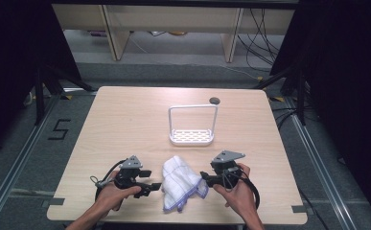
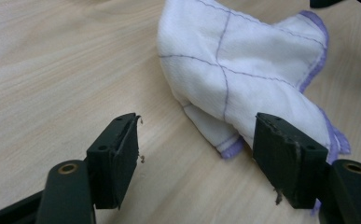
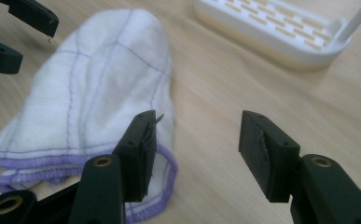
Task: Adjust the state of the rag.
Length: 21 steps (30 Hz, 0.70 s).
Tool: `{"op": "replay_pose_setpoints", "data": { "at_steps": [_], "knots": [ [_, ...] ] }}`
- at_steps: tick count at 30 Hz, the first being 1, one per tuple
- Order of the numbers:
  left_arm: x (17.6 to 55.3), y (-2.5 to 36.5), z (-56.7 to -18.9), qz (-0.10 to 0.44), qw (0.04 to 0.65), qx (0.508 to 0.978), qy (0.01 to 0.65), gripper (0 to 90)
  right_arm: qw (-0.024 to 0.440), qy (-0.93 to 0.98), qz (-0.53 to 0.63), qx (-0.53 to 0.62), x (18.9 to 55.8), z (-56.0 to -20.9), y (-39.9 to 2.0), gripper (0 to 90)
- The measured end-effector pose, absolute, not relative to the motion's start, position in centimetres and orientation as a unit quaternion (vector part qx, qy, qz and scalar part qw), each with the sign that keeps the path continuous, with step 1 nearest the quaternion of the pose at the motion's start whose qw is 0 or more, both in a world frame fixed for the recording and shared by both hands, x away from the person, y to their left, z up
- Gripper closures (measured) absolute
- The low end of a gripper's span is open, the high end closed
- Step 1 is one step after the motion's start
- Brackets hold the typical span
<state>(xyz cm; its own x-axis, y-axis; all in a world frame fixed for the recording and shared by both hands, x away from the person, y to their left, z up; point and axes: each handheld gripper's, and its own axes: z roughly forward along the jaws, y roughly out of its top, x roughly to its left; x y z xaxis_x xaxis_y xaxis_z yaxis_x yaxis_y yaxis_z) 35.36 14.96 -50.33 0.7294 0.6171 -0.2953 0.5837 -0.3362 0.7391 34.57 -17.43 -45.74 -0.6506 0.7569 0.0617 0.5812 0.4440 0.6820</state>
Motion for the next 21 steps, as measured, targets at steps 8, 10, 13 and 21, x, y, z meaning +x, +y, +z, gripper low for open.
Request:
{"op": "replay_pose_setpoints", "data": {
  "at_steps": [8,10,13,21],
  "knots": [
    [33.5,13.9,-49.1,0.033,0.458,0.826,0.326,33.1,0.101,0.851,0.353,0.376,33.5,-46.3,-18.3,51.2],
    [33.1,13.8,-48.9,0.031,0.461,0.826,0.322,34.5,0.101,0.851,0.354,0.374,33.3,-46.4,-18.5,51.5],
    [31.6,13.0,-48.8,0.016,0.450,0.841,0.301,34.9,0.096,0.859,0.352,0.358,33.5,-47.7,-18.5,53.8],
    [29.7,11.9,-49.7,-0.007,0.428,0.861,0.275,36.7,0.088,0.869,0.340,0.348,35.1,-48.8,-17.5,79.6]
  ]
}}
